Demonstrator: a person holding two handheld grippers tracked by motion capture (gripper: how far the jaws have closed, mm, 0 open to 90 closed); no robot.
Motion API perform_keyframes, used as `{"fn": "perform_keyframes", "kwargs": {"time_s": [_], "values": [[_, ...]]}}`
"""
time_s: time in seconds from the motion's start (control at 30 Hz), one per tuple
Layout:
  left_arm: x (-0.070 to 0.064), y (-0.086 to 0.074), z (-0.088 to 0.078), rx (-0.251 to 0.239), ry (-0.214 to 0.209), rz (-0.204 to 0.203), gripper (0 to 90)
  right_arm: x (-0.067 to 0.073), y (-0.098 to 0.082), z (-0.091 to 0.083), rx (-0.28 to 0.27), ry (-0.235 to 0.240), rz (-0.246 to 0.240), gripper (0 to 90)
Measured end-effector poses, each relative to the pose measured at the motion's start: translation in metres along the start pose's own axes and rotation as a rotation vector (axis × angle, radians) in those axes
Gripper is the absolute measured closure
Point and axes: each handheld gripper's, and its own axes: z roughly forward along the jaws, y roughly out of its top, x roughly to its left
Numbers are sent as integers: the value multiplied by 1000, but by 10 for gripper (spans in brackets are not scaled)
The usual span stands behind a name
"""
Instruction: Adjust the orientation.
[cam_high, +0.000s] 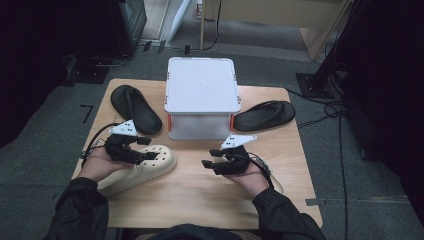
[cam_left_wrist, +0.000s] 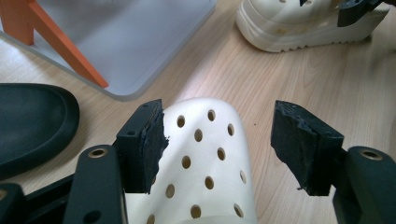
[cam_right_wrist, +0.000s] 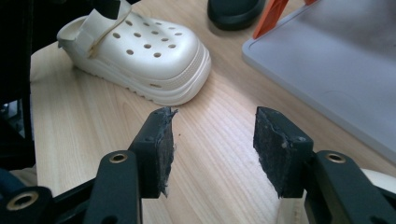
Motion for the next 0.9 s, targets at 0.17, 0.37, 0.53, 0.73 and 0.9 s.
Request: {"fn": "perform_keyframes", "kwargs": {"time_s": [0.17,0.37,0.53,0.73,0.9], "values": [[2,-2,-4,-10,5,-5,366,0,0,0,-1,5,3,479],[7,-9,-13,-46,27,-38,366,-3,0,0,-4,8,14,468],[9,-17,-23,-52,58,-49,367,-6,1,0,-17,9,13,467],[14,-35,-39,-71,99,-78,381,-7,5,3,-34,26,23,461],[15,-48,-47,-67,106,-94,391,-7,8,7,-29,34,13,457]]}}
